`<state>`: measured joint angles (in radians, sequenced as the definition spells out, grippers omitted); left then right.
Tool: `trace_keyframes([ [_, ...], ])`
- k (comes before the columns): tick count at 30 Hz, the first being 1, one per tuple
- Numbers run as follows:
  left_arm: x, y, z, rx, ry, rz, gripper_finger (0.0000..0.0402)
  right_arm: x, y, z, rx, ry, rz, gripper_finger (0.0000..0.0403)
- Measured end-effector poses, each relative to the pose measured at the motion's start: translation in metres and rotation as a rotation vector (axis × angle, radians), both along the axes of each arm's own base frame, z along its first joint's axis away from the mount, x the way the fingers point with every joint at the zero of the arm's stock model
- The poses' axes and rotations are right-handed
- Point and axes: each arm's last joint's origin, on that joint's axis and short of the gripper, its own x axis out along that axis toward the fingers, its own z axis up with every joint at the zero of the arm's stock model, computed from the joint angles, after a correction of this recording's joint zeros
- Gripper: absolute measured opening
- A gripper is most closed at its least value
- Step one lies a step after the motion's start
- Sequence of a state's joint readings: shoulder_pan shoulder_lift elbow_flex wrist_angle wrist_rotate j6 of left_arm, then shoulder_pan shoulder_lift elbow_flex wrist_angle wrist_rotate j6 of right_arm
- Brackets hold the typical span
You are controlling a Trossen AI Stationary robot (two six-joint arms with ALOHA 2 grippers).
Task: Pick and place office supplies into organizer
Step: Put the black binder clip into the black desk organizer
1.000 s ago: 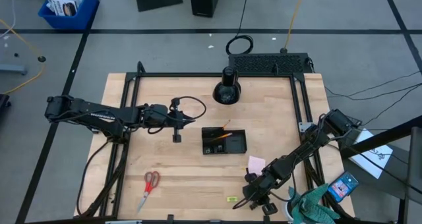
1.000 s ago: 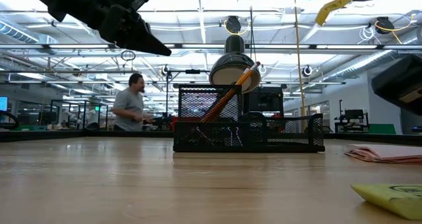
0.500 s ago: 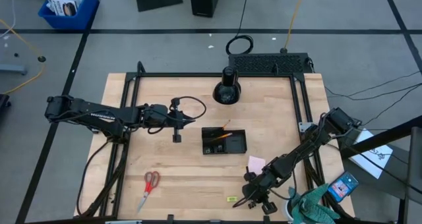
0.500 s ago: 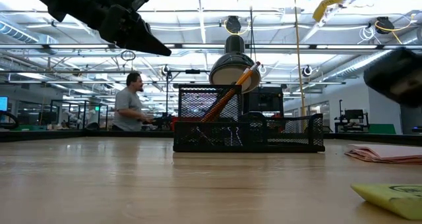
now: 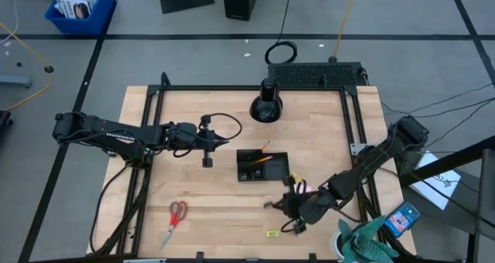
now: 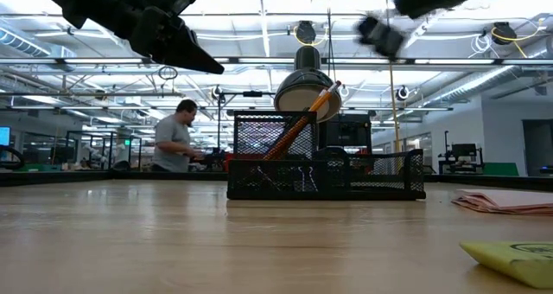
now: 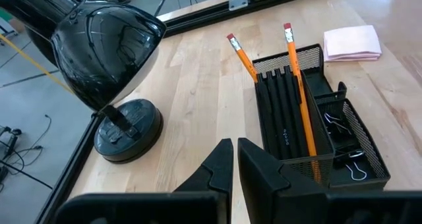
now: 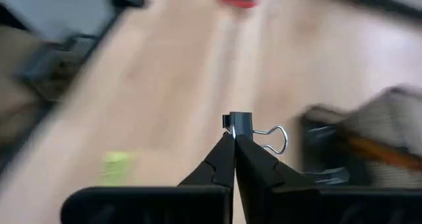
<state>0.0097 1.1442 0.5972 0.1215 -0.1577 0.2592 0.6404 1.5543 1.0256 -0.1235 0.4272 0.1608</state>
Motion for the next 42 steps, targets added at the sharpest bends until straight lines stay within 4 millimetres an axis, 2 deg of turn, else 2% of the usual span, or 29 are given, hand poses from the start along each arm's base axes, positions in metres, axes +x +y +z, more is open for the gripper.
trace_keyframes([
  [3,0.000,0.000,0.000,0.000,0.000,0.000,0.0031,0.004,-0.005,-0.001,-0.125,-0.047,-0.038,0.0001],
  [9,0.000,0.000,0.000,0.002,0.000,-0.001,0.0031,0.028,-0.018,-0.018,-0.209,-0.071,-0.097,0.0000],
  [17,0.000,0.000,0.000,0.000,0.001,-0.001,0.0031,0.056,-0.047,-0.043,-0.262,-0.049,-0.212,0.0000],
  [20,0.000,0.000,0.000,0.000,0.005,0.000,0.0031,0.060,-0.055,-0.048,-0.278,-0.044,-0.264,0.0000],
  [32,-0.001,0.000,-0.002,0.008,0.025,-0.004,0.0031,0.069,-0.074,-0.061,-0.263,0.026,-0.274,0.0000],
  [42,-0.001,0.000,-0.002,0.010,0.025,-0.004,0.0031,0.068,-0.074,-0.064,-0.270,0.059,-0.240,0.0000],
])
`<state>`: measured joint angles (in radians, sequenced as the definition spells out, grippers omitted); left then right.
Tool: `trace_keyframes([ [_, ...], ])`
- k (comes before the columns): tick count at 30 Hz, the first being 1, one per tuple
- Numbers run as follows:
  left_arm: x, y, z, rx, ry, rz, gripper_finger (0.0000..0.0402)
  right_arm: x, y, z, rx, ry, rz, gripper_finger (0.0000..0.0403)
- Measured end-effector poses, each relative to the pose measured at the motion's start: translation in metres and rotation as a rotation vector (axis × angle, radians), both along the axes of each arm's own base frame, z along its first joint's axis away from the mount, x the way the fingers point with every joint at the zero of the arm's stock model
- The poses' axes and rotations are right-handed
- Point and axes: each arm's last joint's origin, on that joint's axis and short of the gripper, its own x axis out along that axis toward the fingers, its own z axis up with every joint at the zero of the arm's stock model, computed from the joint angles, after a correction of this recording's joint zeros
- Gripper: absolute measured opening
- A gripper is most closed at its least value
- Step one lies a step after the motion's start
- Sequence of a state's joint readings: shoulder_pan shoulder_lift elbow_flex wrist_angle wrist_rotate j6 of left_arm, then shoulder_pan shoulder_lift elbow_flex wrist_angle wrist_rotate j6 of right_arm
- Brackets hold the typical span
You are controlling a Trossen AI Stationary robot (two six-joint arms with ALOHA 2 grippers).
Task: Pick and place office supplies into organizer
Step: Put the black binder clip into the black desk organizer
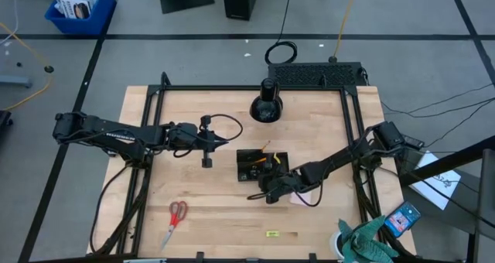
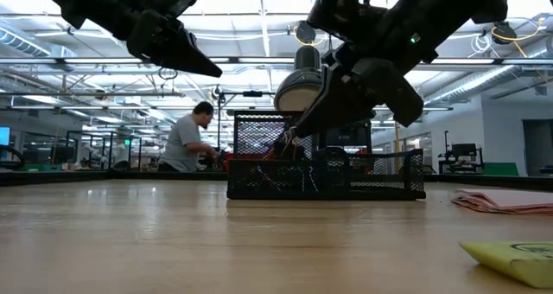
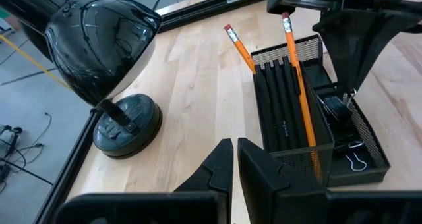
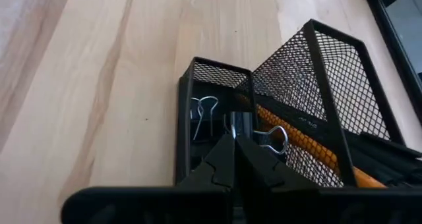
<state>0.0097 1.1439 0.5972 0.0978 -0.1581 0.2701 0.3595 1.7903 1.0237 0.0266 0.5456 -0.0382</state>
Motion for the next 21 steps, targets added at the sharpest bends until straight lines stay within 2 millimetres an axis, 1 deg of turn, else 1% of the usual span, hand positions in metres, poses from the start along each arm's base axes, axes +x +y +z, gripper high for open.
trace_keyframes([
  [8,0.0001,-0.0001,0.0001,0.006,0.000,-0.003,0.0031,0.0008,-0.0041,-0.0096,-0.011,0.042,-0.020,0.0000],
  [14,0.0001,-0.0001,0.0002,0.006,0.000,-0.003,0.0031,0.0025,-0.0061,-0.0115,0.003,0.037,-0.032,0.0000],
  [21,0.0000,-0.0001,0.0001,0.006,0.001,-0.003,0.0031,0.0043,-0.0053,-0.0102,0.027,0.018,-0.021,0.0028],
])
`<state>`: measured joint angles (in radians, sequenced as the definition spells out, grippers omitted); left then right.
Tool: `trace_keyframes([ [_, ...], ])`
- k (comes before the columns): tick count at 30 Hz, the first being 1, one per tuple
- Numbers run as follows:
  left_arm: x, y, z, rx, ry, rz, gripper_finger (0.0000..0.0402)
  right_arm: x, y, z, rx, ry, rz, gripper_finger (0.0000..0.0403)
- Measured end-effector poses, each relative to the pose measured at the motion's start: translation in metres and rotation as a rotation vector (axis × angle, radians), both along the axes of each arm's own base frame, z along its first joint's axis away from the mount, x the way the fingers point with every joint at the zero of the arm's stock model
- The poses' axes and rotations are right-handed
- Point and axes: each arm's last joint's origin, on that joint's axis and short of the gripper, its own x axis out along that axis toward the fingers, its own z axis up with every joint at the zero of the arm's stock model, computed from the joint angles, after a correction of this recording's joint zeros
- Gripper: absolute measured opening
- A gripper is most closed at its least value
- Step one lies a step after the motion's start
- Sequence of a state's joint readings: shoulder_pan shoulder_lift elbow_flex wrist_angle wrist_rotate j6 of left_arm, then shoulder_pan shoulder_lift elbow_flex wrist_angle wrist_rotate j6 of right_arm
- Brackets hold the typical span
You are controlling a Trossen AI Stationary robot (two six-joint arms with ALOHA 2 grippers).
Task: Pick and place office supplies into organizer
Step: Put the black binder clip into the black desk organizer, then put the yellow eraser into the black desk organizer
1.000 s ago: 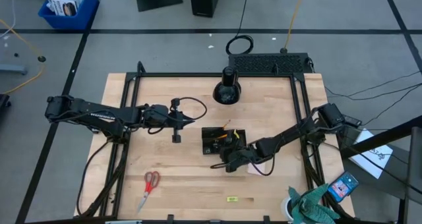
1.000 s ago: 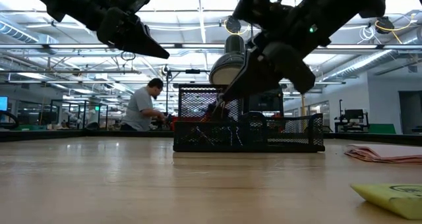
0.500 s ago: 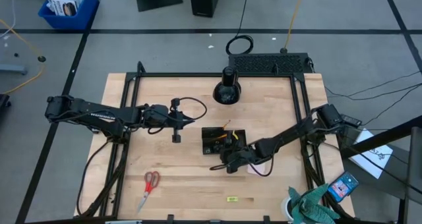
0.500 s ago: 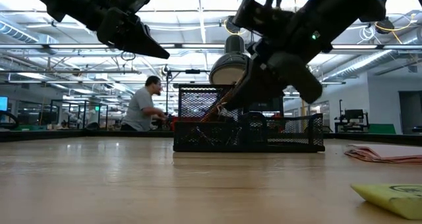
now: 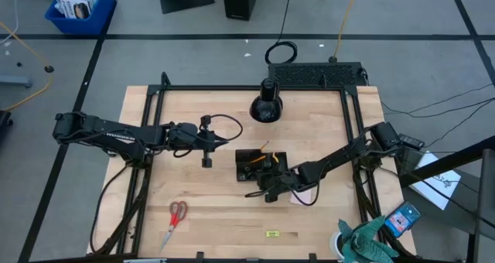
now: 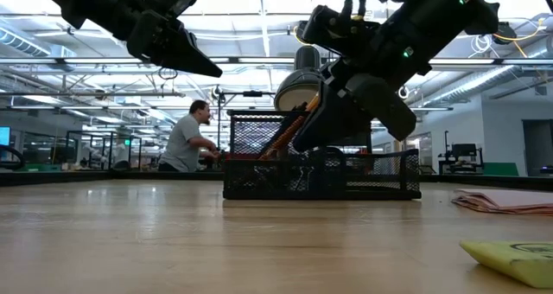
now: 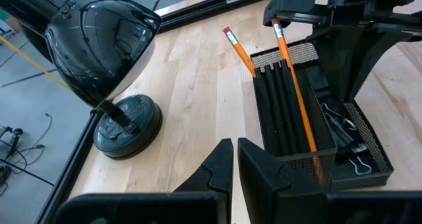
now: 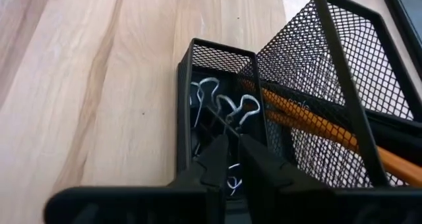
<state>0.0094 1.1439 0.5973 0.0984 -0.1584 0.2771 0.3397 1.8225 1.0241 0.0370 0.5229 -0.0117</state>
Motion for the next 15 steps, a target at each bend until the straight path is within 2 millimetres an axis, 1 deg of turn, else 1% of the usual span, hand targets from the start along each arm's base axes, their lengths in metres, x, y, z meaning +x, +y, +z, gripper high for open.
trace_keyframes([
  [5,0.000,0.000,0.000,0.000,0.001,0.000,0.0031,0.000,0.001,0.001,-0.003,0.000,0.007,0.0052],
  [7,0.000,0.000,0.000,0.000,0.001,0.000,0.0031,-0.002,0.002,0.004,-0.003,-0.004,0.018,0.0060],
  [10,0.000,0.000,0.000,0.000,0.002,0.000,0.0031,-0.006,0.009,0.017,-0.001,-0.037,0.048,0.0070],
  [15,0.000,0.000,0.000,0.000,0.000,0.000,0.0031,-0.020,0.026,0.052,0.068,-0.140,0.102,0.0087],
])
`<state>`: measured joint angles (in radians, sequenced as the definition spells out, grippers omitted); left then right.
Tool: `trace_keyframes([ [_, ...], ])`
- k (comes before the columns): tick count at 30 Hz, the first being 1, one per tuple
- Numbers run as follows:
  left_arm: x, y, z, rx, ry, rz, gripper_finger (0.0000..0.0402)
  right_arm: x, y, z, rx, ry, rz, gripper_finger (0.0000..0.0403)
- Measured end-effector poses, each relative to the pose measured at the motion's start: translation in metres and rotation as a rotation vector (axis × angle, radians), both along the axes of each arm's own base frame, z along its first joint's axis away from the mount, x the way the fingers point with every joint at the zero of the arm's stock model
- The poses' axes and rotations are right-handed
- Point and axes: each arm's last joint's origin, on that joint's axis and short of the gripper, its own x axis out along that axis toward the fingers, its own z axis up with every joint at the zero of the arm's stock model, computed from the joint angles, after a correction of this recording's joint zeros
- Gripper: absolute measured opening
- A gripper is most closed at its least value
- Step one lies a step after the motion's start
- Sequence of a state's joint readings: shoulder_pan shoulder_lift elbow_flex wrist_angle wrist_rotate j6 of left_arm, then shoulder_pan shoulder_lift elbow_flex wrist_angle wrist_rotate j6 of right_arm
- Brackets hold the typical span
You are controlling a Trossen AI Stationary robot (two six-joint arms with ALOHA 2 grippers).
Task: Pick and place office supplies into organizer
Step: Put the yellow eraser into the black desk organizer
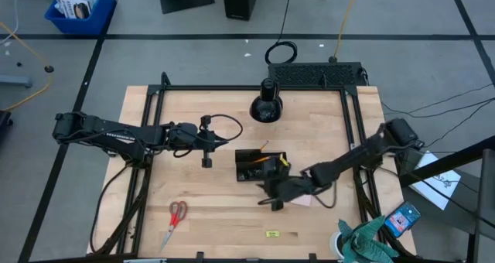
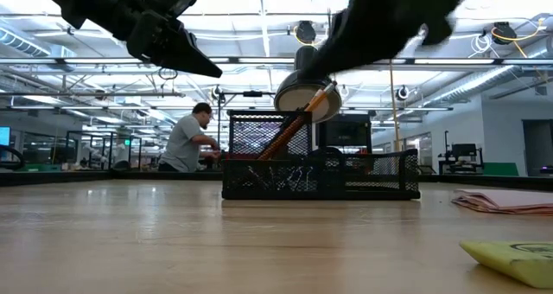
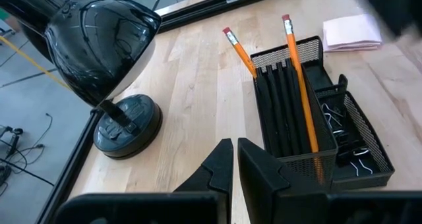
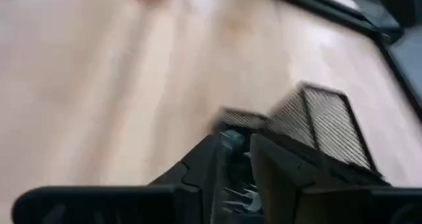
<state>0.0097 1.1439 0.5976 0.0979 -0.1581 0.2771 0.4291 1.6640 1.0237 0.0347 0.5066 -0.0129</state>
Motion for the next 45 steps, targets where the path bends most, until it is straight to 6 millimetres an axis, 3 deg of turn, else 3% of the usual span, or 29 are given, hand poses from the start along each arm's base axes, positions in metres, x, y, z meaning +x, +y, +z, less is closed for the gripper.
trace_keyframes([
  [5,0.000,0.000,0.000,-0.016,-0.003,0.007,0.0031,-0.020,0.024,0.028,0.242,-0.036,0.154,0.0106],
  [9,-0.001,0.000,-0.001,-0.067,0.005,0.032,0.0031,-0.032,0.043,0.031,0.381,-0.016,0.190,0.0119],
  [19,0.000,0.000,0.000,-0.078,-0.009,0.036,0.0031,-0.042,0.094,-0.017,0.558,0.107,0.150,0.0148],
  [25,0.003,0.000,0.006,-0.065,-0.081,0.027,0.0031,-0.026,0.117,-0.035,0.550,0.174,0.116,0.0150],
  [34,0.001,0.000,0.003,-0.045,-0.039,0.017,0.0031,-0.014,0.127,-0.052,0.411,0.366,0.049,0.0194],
  [40,0.001,0.000,0.002,-0.033,-0.033,0.012,0.0031,-0.017,0.125,-0.054,0.425,0.396,-0.005,0.0241],
  [45,0.001,0.000,0.002,-0.033,-0.032,0.012,0.0031,-0.017,0.125,-0.057,0.445,0.404,-0.013,0.0250],
])
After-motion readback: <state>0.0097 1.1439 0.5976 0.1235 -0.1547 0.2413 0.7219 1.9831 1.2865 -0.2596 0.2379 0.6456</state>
